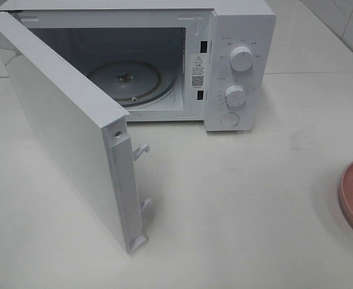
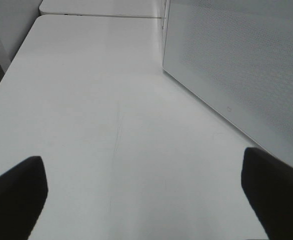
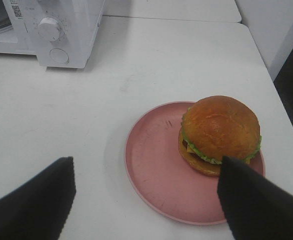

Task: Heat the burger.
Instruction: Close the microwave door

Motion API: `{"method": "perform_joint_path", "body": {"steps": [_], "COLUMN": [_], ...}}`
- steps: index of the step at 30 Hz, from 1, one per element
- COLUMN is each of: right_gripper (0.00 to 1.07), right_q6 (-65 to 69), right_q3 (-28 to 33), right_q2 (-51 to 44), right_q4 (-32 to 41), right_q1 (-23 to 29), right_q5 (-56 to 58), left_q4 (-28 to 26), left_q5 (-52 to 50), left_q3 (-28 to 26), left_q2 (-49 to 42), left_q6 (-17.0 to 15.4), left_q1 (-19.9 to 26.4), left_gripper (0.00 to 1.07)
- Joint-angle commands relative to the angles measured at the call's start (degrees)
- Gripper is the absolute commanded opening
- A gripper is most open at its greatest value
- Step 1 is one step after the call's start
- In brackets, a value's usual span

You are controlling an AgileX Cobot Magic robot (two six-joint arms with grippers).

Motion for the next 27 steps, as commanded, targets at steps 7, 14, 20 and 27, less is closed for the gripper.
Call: {"method": "perform_joint_path", "body": {"steps": [7,14,20,27], "right_gripper": [0.76,0.76,0.76,0.76], "right_q6": [-1.03,-1.03,-1.03,-1.03], "right_q3": [0.11,0.11,0.11,0.11], "right_q2": [-1.95,-1.89,-1.89,-1.89], "right_q4": [-0.06,-0.06,-0.06,-0.06], "right_q1": [-0.52,-0.52,-0.52,-0.52], "right_q5": [-0.8,-0.8,-0.8,-0.8], "left_q4": [0.0,0.0,0.0,0.0], "left_q5": [-0.29,-0.29,-0.29,-0.29], "left_q3": [-0.06,-0.06,-0.06,-0.06], "left_q2": [-0.74,-0.74,-0.74,-0.74], "left_q6": [0.0,0.0,0.0,0.0], "left_q1": [0.23,0.23,0.23,0.23], "left_gripper": [0.98,0.98,0.98,0.98]}}
